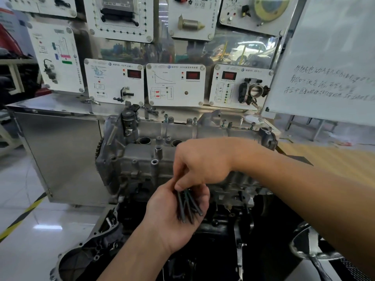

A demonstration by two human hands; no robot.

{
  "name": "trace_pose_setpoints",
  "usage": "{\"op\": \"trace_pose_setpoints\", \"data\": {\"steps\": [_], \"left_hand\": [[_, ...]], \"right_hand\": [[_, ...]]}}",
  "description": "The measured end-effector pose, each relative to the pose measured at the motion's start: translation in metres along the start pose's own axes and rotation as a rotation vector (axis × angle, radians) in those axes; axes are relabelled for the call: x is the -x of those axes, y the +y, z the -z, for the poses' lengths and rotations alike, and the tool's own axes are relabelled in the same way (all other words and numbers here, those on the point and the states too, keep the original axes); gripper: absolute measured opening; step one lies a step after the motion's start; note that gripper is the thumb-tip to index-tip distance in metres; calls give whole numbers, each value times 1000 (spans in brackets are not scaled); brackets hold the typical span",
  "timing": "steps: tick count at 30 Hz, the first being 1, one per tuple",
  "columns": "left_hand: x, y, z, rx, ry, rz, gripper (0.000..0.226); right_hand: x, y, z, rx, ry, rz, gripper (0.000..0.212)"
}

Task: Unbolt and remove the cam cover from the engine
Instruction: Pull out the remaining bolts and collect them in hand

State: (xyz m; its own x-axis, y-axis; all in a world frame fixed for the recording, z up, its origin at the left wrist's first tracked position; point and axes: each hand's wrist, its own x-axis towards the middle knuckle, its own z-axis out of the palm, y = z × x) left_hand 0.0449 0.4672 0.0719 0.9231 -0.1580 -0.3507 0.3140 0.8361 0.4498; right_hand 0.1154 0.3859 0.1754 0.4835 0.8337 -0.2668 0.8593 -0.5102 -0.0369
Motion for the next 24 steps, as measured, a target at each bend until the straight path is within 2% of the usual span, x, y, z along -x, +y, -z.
{"op": "trace_pose_setpoints", "data": {"steps": [2, 4, 6, 10, 14, 18, 24], "left_hand": [[-1, 0, -1, 64, 27, 22, 42], [-3, -2, 0, 113, 43, 53, 48], [-4, -6, -2, 129, 50, 78, 51], [-10, -14, -8, 117, 35, 103, 56], [-15, -21, -18, 114, 19, 96, 62], [-16, -26, -20, 123, 19, 92, 67], [-15, -26, -19, 97, 1, 88, 68]], "right_hand": [[4, 1, 0, 40, 202, 9, 28], [15, 9, 9, -70, 381, 5, 24], [32, 26, 20, -108, 448, -68, 18], [63, 62, 25, 12, 226, -285, 22], [75, 69, 9, -81, 69, -306, 10], [72, 67, -4, -40, 164, -231, 7], [73, 70, -7, -16, 192, -157, 10]]}}
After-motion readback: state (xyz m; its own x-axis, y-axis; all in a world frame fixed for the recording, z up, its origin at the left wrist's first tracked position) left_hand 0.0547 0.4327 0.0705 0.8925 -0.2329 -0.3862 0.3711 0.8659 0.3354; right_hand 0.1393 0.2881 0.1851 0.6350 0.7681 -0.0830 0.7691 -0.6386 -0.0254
